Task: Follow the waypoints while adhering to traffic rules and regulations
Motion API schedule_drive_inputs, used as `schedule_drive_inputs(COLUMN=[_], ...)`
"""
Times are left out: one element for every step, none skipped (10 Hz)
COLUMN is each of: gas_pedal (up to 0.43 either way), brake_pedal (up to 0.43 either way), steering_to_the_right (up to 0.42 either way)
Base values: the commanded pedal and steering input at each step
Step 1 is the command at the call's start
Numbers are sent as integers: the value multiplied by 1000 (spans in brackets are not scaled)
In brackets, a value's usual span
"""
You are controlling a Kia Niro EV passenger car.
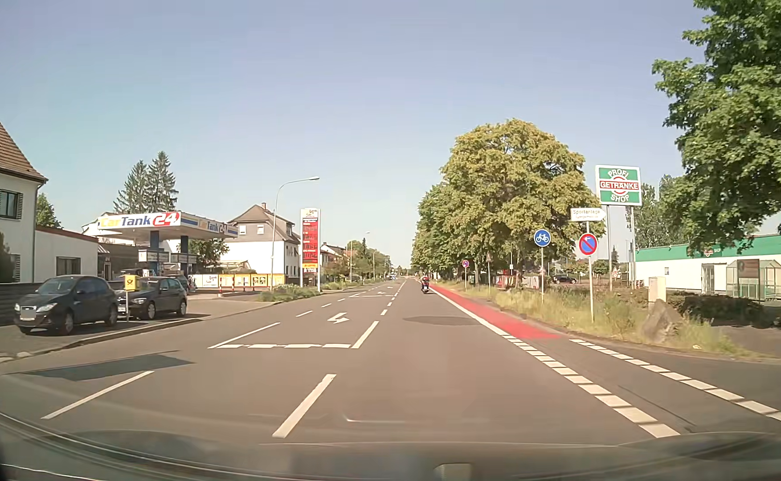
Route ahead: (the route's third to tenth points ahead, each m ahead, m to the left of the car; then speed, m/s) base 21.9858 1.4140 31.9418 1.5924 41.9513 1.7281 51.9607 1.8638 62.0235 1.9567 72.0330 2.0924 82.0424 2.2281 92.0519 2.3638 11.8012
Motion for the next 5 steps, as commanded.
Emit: schedule_drive_inputs(gas_pedal=[177,169,157,138,110], brake_pedal=[18,18,18,18,18], steering_to_the_right=[-1,-1,-1,-1,-1])
